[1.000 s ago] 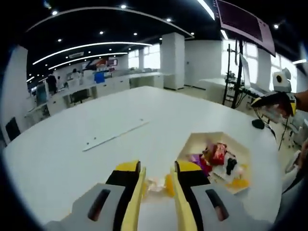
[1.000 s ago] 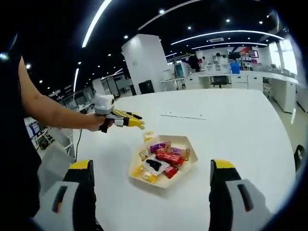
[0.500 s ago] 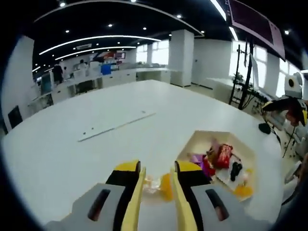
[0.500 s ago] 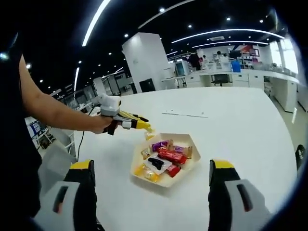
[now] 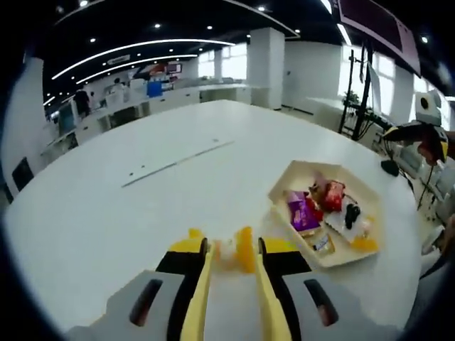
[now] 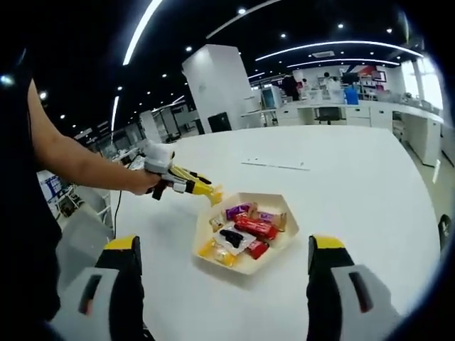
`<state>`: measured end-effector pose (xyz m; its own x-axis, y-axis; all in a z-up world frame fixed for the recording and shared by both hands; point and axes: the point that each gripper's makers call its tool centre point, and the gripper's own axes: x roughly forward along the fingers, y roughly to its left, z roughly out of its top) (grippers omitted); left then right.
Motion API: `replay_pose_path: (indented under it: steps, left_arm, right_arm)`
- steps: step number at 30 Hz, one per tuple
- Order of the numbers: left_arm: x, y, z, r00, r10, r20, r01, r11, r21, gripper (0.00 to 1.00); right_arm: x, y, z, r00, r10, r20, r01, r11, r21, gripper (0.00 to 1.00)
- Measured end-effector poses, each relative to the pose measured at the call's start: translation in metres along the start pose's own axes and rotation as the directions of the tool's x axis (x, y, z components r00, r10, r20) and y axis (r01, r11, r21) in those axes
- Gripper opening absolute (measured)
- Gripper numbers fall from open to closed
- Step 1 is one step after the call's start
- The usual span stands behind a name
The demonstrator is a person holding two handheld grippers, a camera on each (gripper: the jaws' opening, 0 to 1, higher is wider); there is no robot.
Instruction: Place the target food into the container with the food tongs after gripping and lifting it, then release it inside without dropping or visibly crushing the food.
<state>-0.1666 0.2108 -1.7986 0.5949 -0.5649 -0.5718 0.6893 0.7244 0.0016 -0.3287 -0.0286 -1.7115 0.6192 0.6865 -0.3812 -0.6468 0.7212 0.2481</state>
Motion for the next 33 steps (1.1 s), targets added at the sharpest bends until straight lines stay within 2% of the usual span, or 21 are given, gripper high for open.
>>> replay_pose_path:
  steps: [2,4,8,10,11,13,20,23,30,33]
  left_arm:
    - [-0.004,0.005,-0.002,1.0,0.009,-0.008,-0.008,1.0,0.018,0.25]
    - [-0.009,0.012,-0.003,1.0,0.021,-0.01,-0.021,1.0,0.001,0.25]
    - [-0.012,0.018,0.011,0.999,0.04,0.029,-0.04,0.999,-0.031,0.26]
    - [-0.011,0.022,0.013,0.997,0.078,0.024,-0.077,0.995,-0.057,0.26]
    - [-0.009,0.027,0.013,0.993,0.121,0.005,-0.12,0.989,-0.082,0.25]
    - [-0.003,0.029,0.011,0.989,0.148,-0.012,-0.149,0.981,-0.126,0.25]
    - [0.007,0.027,0.003,0.982,0.186,-0.046,-0.189,0.978,-0.09,0.25]
    - [0.006,0.026,0.0,0.98,0.194,-0.052,-0.198,0.976,-0.087,0.25]
    - [-0.009,0.02,-0.009,0.985,0.163,-0.052,-0.166,0.984,-0.066,0.25]
    - [-0.018,0.01,-0.014,0.989,0.139,-0.058,-0.14,0.99,-0.02,0.26]
  right_arm:
    - [0.001,0.001,0.0,1.0,0.004,0.001,-0.004,1.0,0.002,0.96]
    - [0.003,0.003,-0.002,1.0,0.01,-0.003,-0.01,1.0,0.003,0.96]
    - [0.005,0.003,-0.002,1.0,0.014,-0.007,-0.014,1.0,0.001,0.96]
    - [0.006,0.002,-0.003,1.0,0.013,-0.007,-0.013,1.0,0.002,0.96]
    - [0.006,0.002,-0.002,1.0,0.014,-0.005,-0.014,1.0,0.002,0.96]
    - [0.007,0.002,-0.002,1.0,0.014,-0.005,-0.014,1.0,0.003,0.96]
    - [0.005,0.002,-0.004,1.0,0.012,-0.025,-0.012,1.0,-0.016,0.95]
    - [0.003,0.001,-0.003,0.999,0.007,-0.032,-0.008,1.0,-0.025,0.95]
    - [0.005,0.001,-0.003,0.999,0.002,-0.04,-0.004,0.999,-0.042,0.95]
    - [0.008,0.003,-0.003,0.999,0.006,-0.04,-0.007,0.999,-0.043,0.94]
